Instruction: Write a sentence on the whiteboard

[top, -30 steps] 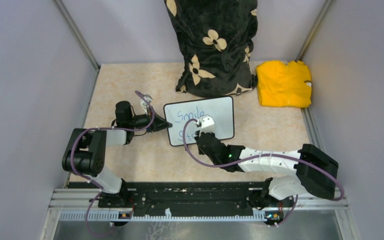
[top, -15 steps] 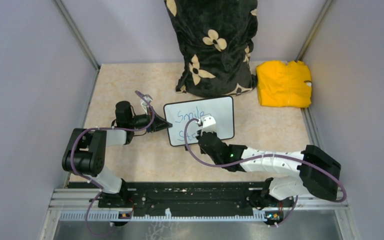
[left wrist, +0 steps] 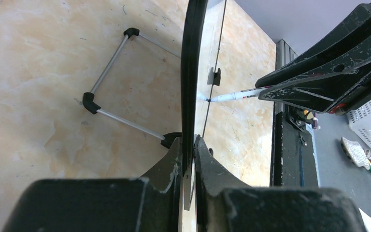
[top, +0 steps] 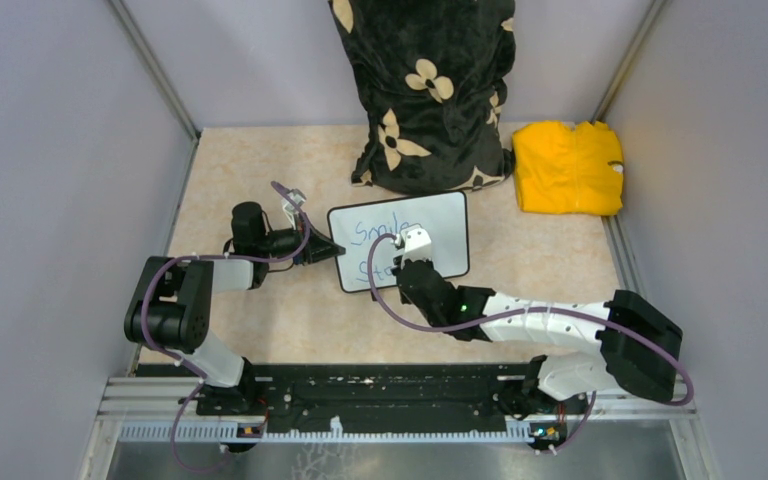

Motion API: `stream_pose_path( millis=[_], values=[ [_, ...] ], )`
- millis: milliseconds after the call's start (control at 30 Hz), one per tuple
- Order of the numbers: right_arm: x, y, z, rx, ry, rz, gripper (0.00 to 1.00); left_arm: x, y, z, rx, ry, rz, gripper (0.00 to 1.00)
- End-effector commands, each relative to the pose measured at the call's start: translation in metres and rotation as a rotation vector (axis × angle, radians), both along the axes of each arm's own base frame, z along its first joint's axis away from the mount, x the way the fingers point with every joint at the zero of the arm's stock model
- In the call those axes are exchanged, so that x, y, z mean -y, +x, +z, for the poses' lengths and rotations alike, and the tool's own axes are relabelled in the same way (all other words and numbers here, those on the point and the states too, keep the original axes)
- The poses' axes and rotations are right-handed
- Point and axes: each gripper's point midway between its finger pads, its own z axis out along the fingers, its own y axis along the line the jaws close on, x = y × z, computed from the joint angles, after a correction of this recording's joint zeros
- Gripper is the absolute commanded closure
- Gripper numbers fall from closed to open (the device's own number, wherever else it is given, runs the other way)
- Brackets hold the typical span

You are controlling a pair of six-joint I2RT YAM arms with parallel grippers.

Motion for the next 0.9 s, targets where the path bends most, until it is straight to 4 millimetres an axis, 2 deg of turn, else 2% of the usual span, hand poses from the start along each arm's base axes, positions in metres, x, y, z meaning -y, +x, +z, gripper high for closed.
stream_pose_path(
  millis=[0, 267, 667, 867],
  values=[
    [-0.005, 0.015, 0.037, 0.072, 0.085, -0.041, 1.00, 0.002, 0.003, -0.007, 0.009, 0.032, 0.016, 1.00],
    [-0.006, 0.016, 0.038, 0.076, 0.087, -0.039, 1.00, 0.002, 0.003, -0.007, 0.009, 0.032, 0.015, 1.00],
    [0.005, 0.008, 0.014, 0.031, 0.057, -0.044, 1.00, 0.002, 0.003, -0.008, 0.009, 0.032, 0.016, 1.00],
    [0.007, 0.005, 0.015, 0.024, 0.062, -0.040, 1.00, 0.002, 0.003, -0.008, 0.006, 0.033, 0.017, 1.00]
  ],
)
